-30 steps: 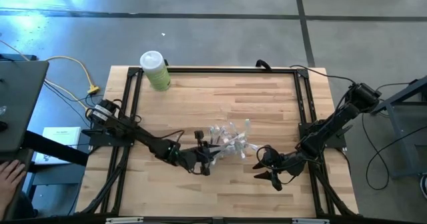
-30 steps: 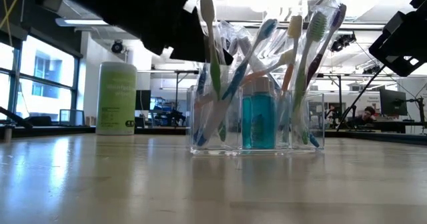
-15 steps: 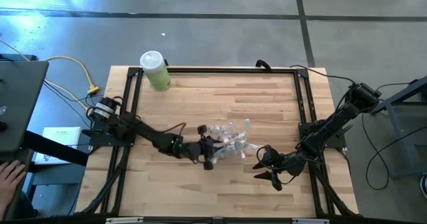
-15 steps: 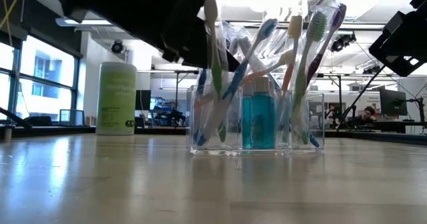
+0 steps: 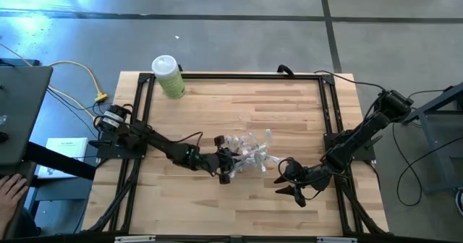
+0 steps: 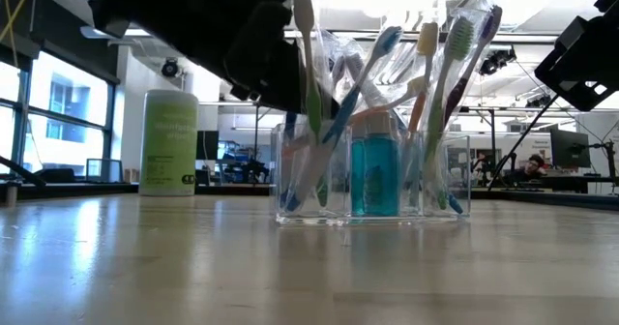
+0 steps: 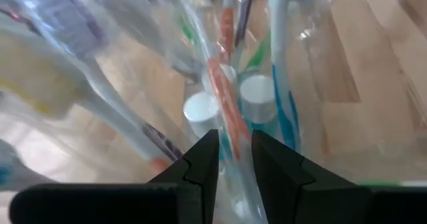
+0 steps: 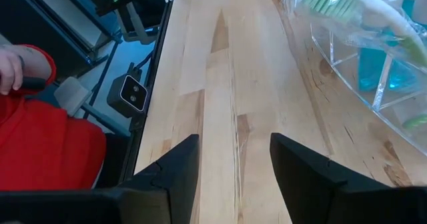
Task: Pick & Place toothbrushing station
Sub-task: Put the orange toothbrush into the transparent organizer
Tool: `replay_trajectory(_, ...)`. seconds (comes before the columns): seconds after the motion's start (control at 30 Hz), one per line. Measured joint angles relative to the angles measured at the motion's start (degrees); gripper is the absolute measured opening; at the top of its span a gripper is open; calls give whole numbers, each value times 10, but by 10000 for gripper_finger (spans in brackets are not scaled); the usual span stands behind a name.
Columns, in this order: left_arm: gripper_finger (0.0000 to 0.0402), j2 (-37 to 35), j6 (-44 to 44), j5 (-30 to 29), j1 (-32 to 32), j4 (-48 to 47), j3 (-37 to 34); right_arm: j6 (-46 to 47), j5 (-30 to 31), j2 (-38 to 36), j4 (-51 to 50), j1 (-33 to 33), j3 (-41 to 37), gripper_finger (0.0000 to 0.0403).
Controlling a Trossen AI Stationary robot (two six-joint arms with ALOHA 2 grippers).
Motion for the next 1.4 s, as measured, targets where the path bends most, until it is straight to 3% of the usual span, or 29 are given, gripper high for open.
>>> replay_trajectory(0.33,81,-1,-51,26,17,-30,0,0,2,0,0,0,0,175)
replay_trajectory(0.6,30,-1,-13,12,13,-6,0,0,1,0,0,0,0,175)
replay_trajectory(0.73,10,-1,17,-42,-4,19,0,0,1,0,0,0,0,175)
replay_trajectory(1.13,10,0,112,-242,-62,125,0,-4,22,0,0,0,0,175)
replay_trajectory(1.4,9,-14,155,-306,-97,200,0,-127,64,0,85,2,0,175)
